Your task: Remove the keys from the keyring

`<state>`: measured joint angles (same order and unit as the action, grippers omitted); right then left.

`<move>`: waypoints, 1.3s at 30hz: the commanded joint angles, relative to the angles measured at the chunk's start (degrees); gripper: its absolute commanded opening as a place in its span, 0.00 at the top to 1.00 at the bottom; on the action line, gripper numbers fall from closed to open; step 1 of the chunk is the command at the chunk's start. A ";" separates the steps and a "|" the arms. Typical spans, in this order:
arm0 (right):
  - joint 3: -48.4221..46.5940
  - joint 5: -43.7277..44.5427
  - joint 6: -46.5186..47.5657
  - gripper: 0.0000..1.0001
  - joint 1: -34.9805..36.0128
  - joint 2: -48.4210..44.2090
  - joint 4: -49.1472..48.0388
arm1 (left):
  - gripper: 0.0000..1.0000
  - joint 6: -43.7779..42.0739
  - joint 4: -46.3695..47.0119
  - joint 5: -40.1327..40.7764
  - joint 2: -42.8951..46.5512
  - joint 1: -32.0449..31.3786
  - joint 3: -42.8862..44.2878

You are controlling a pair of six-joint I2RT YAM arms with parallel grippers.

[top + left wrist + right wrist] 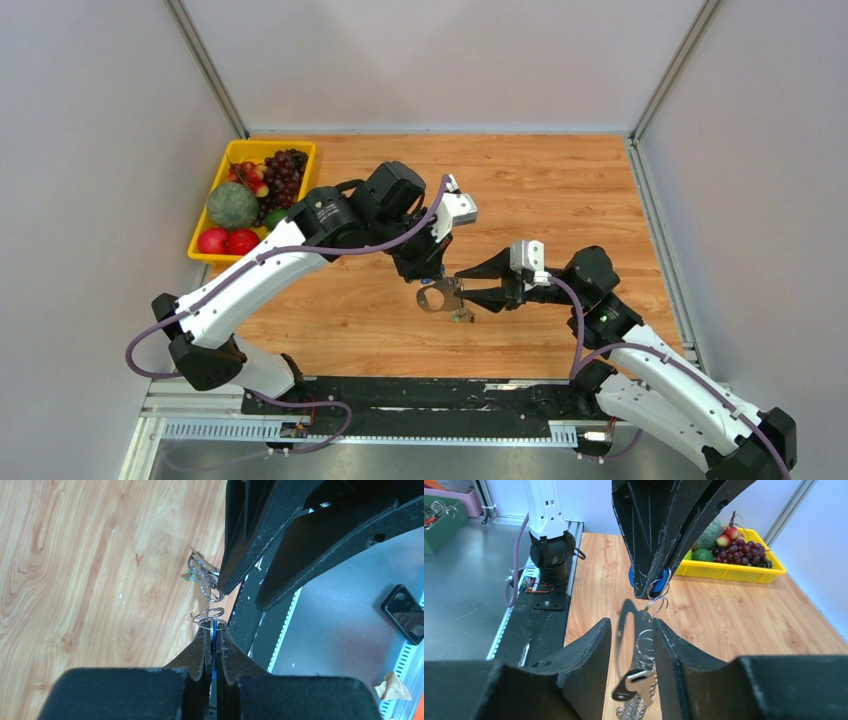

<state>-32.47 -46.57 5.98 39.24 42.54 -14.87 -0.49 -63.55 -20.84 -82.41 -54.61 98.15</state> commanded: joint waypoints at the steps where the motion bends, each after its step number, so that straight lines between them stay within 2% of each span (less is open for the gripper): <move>1: 0.24 -0.02 4.88 0.61 0.39 -0.51 -3.06 | 1.00 0.00 2.84 -2.05 1.22 0.07 0.92; 6: -0.55 -0.45 4.88 0.65 0.72 0.88 -4.22 | 1.00 0.17 2.89 -2.37 1.11 0.10 1.54; 23: -1.99 -1.69 4.66 0.69 1.70 4.90 -6.97 | 1.00 0.19 2.46 -3.59 0.28 -0.20 3.44; 34: -1.98 -1.25 4.06 0.87 1.98 5.05 -8.06 | 1.00 0.15 2.67 -3.64 -0.19 -0.24 3.56; 36: -1.98 -1.16 3.94 0.86 1.98 4.87 -8.05 | 1.00 0.15 2.77 -3.61 -0.13 -0.31 3.48; 39: -1.98 -1.41 3.78 0.80 2.06 4.81 -8.06 | 1.00 0.17 2.82 -3.55 -0.12 -0.33 3.29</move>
<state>-32.40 -46.81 9.56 40.86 47.66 -20.47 -0.38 -63.20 -23.09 -82.76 -54.68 99.00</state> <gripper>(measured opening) 0.170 0.021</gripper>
